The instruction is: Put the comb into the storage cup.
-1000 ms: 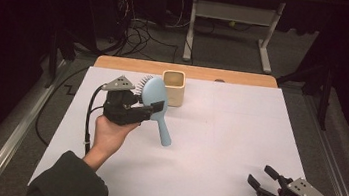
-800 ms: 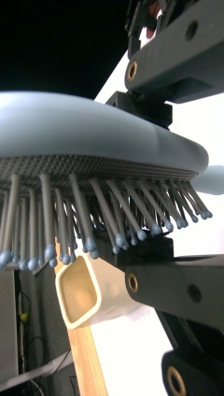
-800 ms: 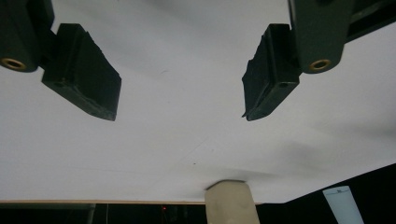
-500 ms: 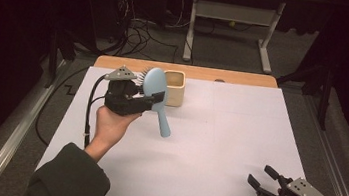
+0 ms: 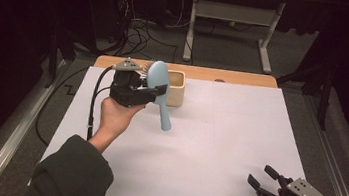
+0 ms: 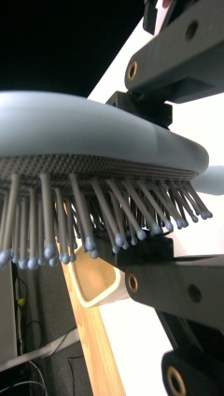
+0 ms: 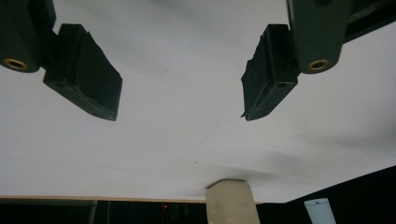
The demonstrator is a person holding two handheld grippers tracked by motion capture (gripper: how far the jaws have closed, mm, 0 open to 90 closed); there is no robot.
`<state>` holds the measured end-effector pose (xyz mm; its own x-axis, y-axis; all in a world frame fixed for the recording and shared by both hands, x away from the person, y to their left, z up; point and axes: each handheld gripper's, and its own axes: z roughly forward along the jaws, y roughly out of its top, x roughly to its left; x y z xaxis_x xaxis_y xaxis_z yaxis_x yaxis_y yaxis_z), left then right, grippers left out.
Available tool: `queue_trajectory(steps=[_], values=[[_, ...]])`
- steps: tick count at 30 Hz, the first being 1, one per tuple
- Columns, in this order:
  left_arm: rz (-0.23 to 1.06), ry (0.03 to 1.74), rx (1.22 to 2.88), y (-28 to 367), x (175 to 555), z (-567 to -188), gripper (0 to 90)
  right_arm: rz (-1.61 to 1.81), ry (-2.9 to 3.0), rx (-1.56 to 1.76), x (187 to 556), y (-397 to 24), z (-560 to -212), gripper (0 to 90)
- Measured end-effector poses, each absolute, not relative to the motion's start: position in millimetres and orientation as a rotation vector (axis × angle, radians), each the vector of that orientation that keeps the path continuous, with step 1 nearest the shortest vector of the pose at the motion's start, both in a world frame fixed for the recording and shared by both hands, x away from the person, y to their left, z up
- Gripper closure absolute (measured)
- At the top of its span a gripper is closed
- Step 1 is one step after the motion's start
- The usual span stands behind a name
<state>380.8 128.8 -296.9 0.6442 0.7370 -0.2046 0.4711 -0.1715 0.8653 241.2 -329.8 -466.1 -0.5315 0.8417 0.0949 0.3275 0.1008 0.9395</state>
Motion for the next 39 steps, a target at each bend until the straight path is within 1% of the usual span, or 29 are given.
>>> queue_trajectory(steps=[11, 22, 39], values=[[0.320, 0.984, 1.820, 126, 392, -295, 50.6, 1.434, 1.910, 1.152, 241, -330, -466, 29.6], [0.351, 0.986, 1.833, 122, 400, -289, 50.5, 1.442, 1.918, 1.147, 242, -329, -466, 29.5], [0.345, 1.000, 1.843, 115, 419, -286, 50.8, 1.441, 1.917, 1.146, 242, -329, -467, 29.4]])
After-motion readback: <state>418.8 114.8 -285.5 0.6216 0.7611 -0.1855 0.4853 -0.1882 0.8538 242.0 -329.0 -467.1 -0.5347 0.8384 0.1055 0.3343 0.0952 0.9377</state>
